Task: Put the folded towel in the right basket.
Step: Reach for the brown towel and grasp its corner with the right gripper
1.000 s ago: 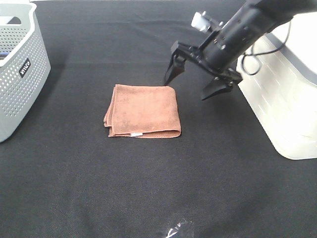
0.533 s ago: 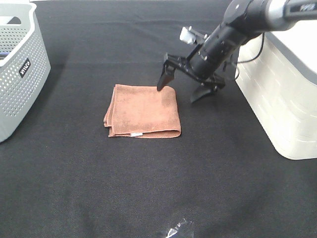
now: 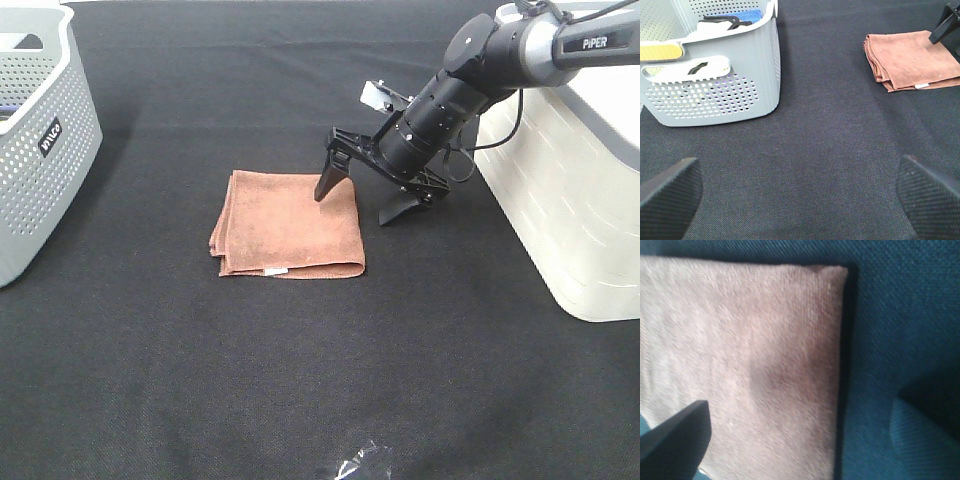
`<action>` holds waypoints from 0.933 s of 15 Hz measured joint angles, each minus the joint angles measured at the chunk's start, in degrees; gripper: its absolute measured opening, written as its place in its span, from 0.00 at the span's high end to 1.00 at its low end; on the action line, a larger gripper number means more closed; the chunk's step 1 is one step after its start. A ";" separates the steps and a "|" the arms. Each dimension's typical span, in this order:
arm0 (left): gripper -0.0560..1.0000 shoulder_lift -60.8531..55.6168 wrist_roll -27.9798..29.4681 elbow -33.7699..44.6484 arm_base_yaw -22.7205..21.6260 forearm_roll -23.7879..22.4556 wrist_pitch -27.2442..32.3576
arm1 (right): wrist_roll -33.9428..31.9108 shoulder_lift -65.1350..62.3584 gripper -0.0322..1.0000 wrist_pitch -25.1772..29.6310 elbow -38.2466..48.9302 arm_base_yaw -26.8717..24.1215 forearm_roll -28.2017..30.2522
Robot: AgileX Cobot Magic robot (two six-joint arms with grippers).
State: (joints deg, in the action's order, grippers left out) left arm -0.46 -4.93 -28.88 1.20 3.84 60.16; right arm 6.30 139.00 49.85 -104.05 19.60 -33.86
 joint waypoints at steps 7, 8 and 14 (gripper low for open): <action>0.02 0.00 0.00 0.00 0.00 0.00 0.00 | 0.29 3.78 0.13 -8.25 -0.80 8.88 -12.72; 0.02 0.00 0.00 0.00 0.00 0.00 0.00 | 0.97 3.90 0.20 -10.08 -0.80 10.66 -12.72; 0.02 0.00 0.00 0.00 0.00 0.00 0.00 | 1.66 4.98 0.77 -12.26 -0.80 11.69 -11.86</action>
State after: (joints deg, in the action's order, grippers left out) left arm -0.46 -4.93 -28.88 1.20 3.84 60.16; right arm 7.96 143.98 37.59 -104.85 31.28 -45.72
